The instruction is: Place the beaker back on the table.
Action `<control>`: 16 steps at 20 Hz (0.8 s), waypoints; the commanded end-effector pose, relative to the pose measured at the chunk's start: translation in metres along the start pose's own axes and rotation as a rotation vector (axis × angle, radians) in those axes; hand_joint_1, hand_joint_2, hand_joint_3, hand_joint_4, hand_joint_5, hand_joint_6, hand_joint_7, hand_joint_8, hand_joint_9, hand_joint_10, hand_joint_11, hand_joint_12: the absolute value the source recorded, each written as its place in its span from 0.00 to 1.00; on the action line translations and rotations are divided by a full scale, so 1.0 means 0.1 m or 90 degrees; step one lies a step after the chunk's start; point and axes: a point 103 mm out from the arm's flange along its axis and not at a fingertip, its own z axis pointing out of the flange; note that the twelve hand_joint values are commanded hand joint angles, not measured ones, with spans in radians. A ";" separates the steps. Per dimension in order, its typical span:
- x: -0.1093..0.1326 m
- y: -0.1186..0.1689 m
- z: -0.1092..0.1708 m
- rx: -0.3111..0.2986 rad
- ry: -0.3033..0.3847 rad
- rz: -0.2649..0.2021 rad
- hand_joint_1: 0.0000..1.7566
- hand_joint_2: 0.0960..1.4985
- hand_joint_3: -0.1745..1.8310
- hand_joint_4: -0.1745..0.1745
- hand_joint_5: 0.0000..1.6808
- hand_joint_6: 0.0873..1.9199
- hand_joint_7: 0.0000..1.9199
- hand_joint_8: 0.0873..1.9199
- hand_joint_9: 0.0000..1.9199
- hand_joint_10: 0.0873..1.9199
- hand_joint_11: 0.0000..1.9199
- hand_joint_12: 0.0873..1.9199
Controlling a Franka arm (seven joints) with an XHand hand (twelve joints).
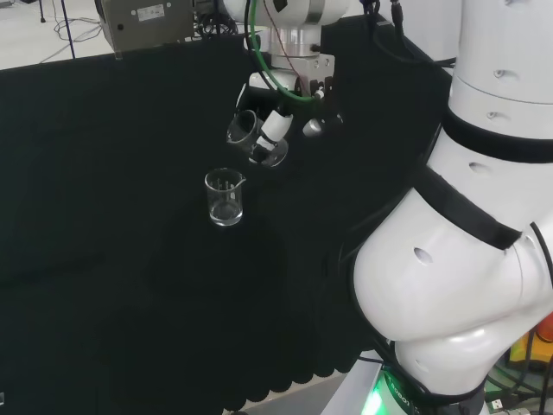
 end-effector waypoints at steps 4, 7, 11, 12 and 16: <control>-0.37 0.15 0.06 -0.085 0.100 -0.020 0.79 0.43 0.35 0.00 0.77 0.25 0.68 0.27 0.82 0.07 0.70 0.29; -0.47 0.29 0.13 -0.106 0.131 -0.025 0.81 0.44 0.32 0.00 0.78 0.22 0.67 0.28 0.78 0.09 0.70 0.28; -0.58 0.53 0.24 -0.119 0.166 -0.037 0.81 0.45 0.30 0.00 0.77 0.23 0.66 0.29 0.77 0.09 0.69 0.28; -0.60 0.59 0.26 -0.122 0.171 -0.041 0.81 0.46 0.30 0.00 0.77 0.23 0.66 0.29 0.77 0.09 0.69 0.28; -0.69 0.83 0.34 -0.140 0.210 -0.059 0.81 0.46 0.30 0.00 0.77 0.23 0.66 0.30 0.77 0.08 0.69 0.28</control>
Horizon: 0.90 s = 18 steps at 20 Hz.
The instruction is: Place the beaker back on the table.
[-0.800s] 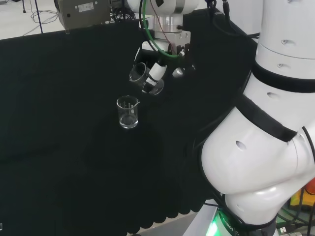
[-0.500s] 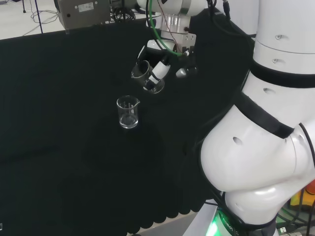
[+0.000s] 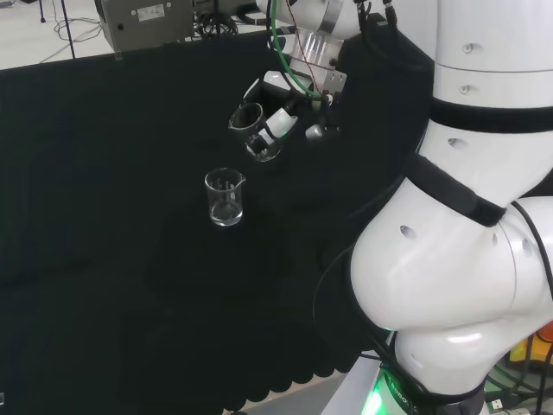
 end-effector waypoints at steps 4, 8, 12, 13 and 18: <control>-0.31 0.59 0.27 -0.047 0.100 -0.038 0.81 0.48 0.28 0.00 0.77 0.23 0.65 0.32 0.77 0.05 0.68 0.28; -0.36 0.72 0.40 -0.043 0.106 -0.041 0.81 0.49 0.26 0.00 0.76 0.23 0.65 0.32 0.78 0.04 0.68 0.28; -0.38 0.79 0.49 -0.047 0.094 -0.040 0.81 0.50 0.25 0.00 0.76 0.23 0.65 0.33 0.78 0.02 0.68 0.28; -0.39 0.80 0.51 -0.048 0.093 -0.039 0.81 0.51 0.24 0.00 0.76 0.23 0.65 0.33 0.78 0.01 0.68 0.29; -0.44 0.85 0.61 -0.042 0.096 -0.028 0.81 0.52 0.22 0.00 0.76 0.23 0.65 0.33 0.78 0.00 0.68 0.29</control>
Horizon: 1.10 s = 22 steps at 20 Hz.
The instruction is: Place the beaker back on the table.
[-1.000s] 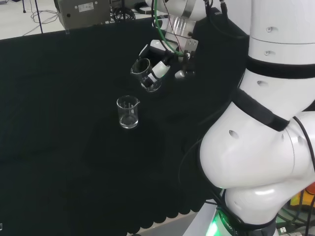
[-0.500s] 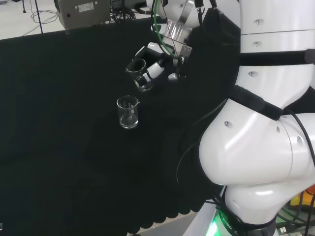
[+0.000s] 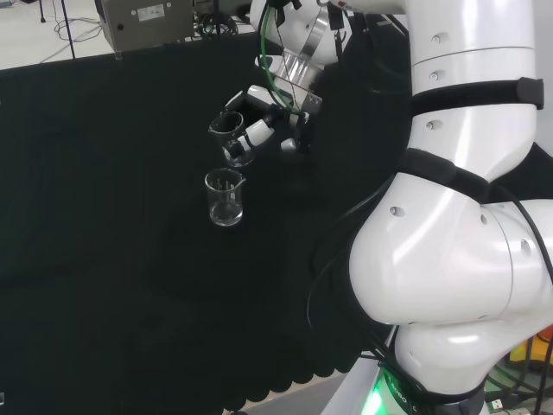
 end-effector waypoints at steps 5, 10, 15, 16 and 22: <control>-0.13 0.09 0.20 0.004 0.005 0.023 0.81 0.56 0.17 0.00 0.75 0.23 0.64 0.34 0.78 0.00 0.67 0.30; -0.20 0.08 0.25 0.004 0.013 0.031 0.81 0.58 0.15 0.00 0.75 0.23 0.64 0.34 0.78 0.00 0.67 0.30; -0.21 0.06 0.26 0.005 0.015 0.031 0.80 0.60 0.12 0.00 0.74 0.25 0.63 0.36 0.78 0.00 0.67 0.31; -0.21 0.05 0.26 0.010 0.012 0.029 0.78 0.61 0.11 0.00 0.73 0.27 0.63 0.34 0.78 0.00 0.67 0.31; -0.17 -0.02 0.21 0.040 -0.005 0.022 0.67 0.54 0.11 0.47 0.47 0.37 0.40 0.31 0.57 0.00 0.37 0.58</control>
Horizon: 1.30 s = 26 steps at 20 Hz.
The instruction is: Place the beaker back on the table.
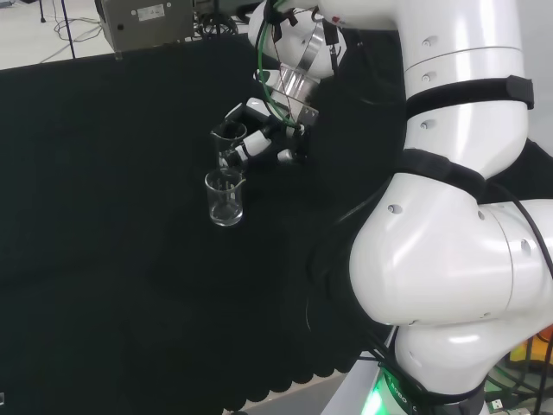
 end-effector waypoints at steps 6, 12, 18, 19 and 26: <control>0.10 -0.10 -0.06 0.115 -0.036 0.029 0.58 0.45 0.15 0.36 0.21 0.21 0.14 0.33 0.36 0.00 0.10 0.71; 0.19 -0.20 -0.19 0.123 -0.047 0.056 0.52 0.34 0.29 0.32 0.18 0.02 0.01 0.31 0.23 0.00 0.00 0.73; 0.54 -0.50 -0.67 0.063 -0.088 0.070 0.48 0.33 0.28 0.31 0.14 0.00 0.00 0.18 0.17 0.00 0.00 0.69; 0.61 -0.58 -0.75 0.055 -0.096 0.073 0.48 0.33 0.28 0.31 0.13 0.00 0.00 0.17 0.17 0.00 0.00 0.68; 1.24 -1.29 -1.19 0.001 -0.139 0.100 0.46 0.34 0.27 0.30 0.13 0.00 0.00 0.18 0.18 0.00 0.00 0.68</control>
